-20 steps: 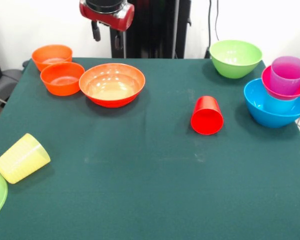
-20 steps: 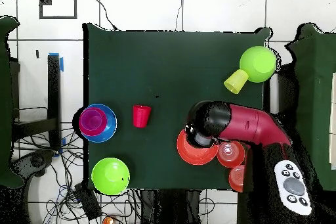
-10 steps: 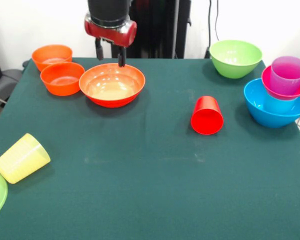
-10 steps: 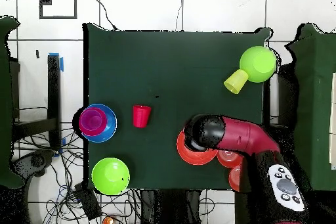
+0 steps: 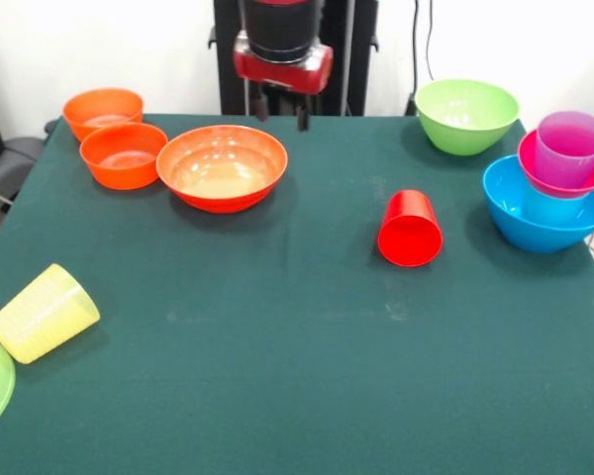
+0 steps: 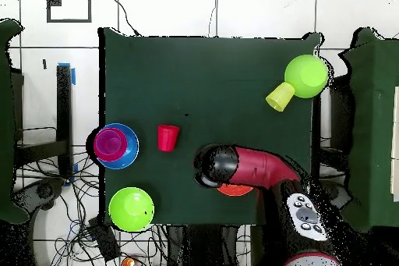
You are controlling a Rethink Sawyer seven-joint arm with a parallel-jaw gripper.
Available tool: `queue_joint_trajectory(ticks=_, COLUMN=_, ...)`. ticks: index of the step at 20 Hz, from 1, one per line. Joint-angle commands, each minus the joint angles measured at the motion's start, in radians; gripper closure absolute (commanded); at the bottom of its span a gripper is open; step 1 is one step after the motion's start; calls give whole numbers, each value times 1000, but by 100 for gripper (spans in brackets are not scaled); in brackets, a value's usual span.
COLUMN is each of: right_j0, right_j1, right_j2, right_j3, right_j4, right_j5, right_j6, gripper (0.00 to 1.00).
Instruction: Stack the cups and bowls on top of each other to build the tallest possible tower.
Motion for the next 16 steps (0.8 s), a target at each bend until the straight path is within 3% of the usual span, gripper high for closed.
queue_joint_trajectory(ticks=1, right_j0=68, right_j1=107, right_j2=32, right_j3=43, right_j4=22, right_j5=-127, right_j6=173, gripper=0)
queue_joint_trajectory(ticks=4, right_j0=73, right_j1=185, right_j2=5, right_j3=18, right_j4=-25, right_j5=-171, right_j6=144, gripper=0)
queue_joint_trajectory(ticks=7, right_j0=100, right_j1=294, right_j2=-57, right_j3=-42, right_j4=-86, right_j5=-291, right_j6=150, gripper=0)
queue_joint_trajectory(ticks=9, right_j0=110, right_j1=337, right_j2=-82, right_j3=-71, right_j4=-92, right_j5=-327, right_j6=142, gripper=0)
queue_joint_trajectory(ticks=11, right_j0=133, right_j1=362, right_j2=-115, right_j3=-97, right_j4=-106, right_j5=-336, right_j6=129, gripper=0)
queue_joint_trajectory(ticks=16, right_j0=181, right_j1=337, right_j2=-193, right_j3=-132, right_j4=-141, right_j5=-264, right_j6=60, gripper=0)
